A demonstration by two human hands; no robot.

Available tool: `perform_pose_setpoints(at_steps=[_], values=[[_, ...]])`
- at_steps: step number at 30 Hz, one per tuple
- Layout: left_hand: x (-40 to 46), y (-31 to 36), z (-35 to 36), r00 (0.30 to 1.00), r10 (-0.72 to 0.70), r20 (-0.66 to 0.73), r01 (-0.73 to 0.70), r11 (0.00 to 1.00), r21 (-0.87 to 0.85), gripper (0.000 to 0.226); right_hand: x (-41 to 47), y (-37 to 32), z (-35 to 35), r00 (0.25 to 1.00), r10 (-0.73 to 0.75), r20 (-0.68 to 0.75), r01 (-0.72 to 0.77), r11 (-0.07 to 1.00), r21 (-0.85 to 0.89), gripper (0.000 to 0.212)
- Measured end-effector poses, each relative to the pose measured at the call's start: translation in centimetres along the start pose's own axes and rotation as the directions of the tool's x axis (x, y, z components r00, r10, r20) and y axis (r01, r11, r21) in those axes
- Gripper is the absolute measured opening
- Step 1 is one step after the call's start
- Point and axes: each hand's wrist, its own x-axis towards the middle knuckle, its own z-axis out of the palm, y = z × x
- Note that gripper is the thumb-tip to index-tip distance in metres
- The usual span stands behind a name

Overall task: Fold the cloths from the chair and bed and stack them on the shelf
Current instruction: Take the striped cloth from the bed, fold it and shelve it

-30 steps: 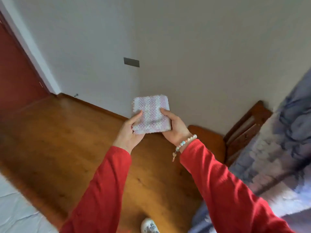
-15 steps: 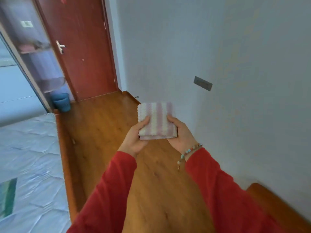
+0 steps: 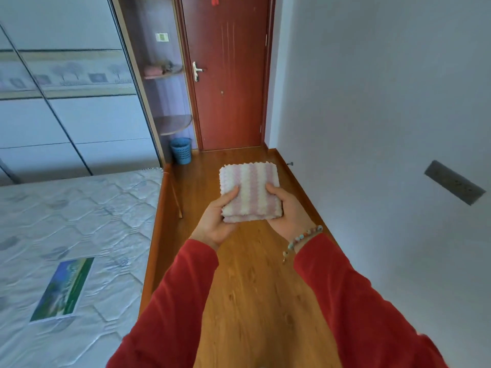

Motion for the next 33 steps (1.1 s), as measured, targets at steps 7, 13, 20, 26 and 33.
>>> perform_pose_setpoints(at_steps=[7,13,20,26,33], values=[[8.2,3.9,0.6,0.994,0.095,-0.052,-0.095,0.996,0.003,0.038,9.7,-4.1,0.2,0.997,0.071,0.017,-0.071,0.997,0.021,0.021],[15.6,7.3,-1.3,0.988,0.128,-0.082,-0.129,0.992,-0.004,0.038,18.4,-5.9,0.1,0.992,0.128,0.010,-0.128,0.991,0.037,0.024],[26.4,13.7,-4.8,0.983,0.163,-0.084,-0.163,0.987,0.015,0.038,32.0,-7.9,1.2,0.990,0.133,0.040,-0.134,0.990,0.040,0.024],[35.7,21.1,-8.4,0.980,0.162,-0.112,-0.170,0.983,-0.072,0.041,44.2,-9.3,3.8,0.985,0.165,0.043,-0.167,0.985,0.049,0.031],[44.1,27.2,-12.1,0.980,0.154,-0.129,-0.167,0.981,-0.095,0.045,55.6,-9.6,4.9,0.982,0.182,0.046,-0.184,0.982,0.052,0.038]])
